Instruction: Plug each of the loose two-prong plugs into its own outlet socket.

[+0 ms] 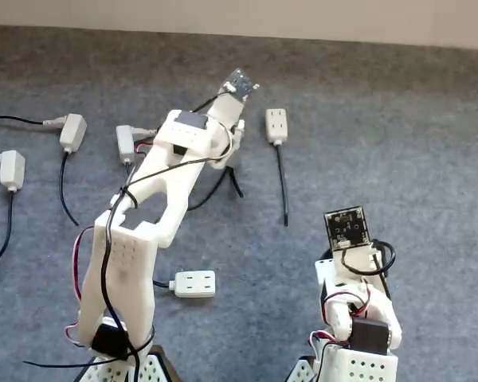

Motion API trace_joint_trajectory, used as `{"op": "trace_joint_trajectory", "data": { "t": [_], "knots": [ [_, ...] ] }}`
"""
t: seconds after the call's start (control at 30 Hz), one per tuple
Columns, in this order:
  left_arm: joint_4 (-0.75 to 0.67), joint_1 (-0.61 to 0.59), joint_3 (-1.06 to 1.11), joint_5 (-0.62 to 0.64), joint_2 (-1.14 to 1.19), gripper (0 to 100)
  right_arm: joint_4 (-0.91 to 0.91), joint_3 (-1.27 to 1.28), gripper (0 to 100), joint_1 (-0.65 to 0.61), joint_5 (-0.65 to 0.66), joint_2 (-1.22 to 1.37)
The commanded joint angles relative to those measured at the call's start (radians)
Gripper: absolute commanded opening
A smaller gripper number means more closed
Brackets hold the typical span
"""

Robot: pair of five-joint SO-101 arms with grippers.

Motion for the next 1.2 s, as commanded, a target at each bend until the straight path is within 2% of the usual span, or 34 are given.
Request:
{"op": "trace_joint_trajectory", "data": {
  "t": [0.0, 0.07, 0.13, 0.2, 0.37, 0.6, 0.77, 0.93, 1.07, 1.17],
  "knots": [
    [-0.020, 0.015, -0.036, 0.000, 0.024, 19, -0.018, 0.124, 26.3, -0.012, 0.014, -0.010],
    [-0.017, 0.016, -0.036, -0.041, 0.042, 8, -0.018, 0.124, 26.3, -0.012, 0.014, -0.010],
    [0.018, 0.035, -0.036, -0.140, 0.061, 0, -0.018, 0.124, 26.3, -0.012, 0.014, -0.010],
    [0.080, 0.053, -0.036, -0.189, 0.076, 1, -0.016, 0.124, 26.3, -0.012, 0.014, -0.010],
    [0.169, 0.045, -0.102, -0.184, 0.039, 0, -0.018, 0.124, 26.3, -0.012, 0.014, -0.010],
    [0.505, 0.096, -0.325, -0.184, -0.131, 0, -0.018, 0.124, 26.3, -0.048, 0.014, -0.005],
    [0.743, 0.216, -0.383, -0.186, -0.257, 0, -0.018, 0.124, 26.3, -0.048, 0.014, -0.005],
    [0.812, 0.381, -0.383, -0.152, -0.335, 0, -0.018, 0.124, 26.3, -0.033, 0.012, -0.005],
    [0.827, 0.499, -0.367, -0.120, -0.360, 0, -0.024, 0.116, 26.3, 0.142, 0.008, -0.010],
    [0.827, 0.562, -0.331, -0.120, -0.366, 0, -0.016, 0.111, 26.3, 0.213, 0.014, -0.010]
  ]
}}
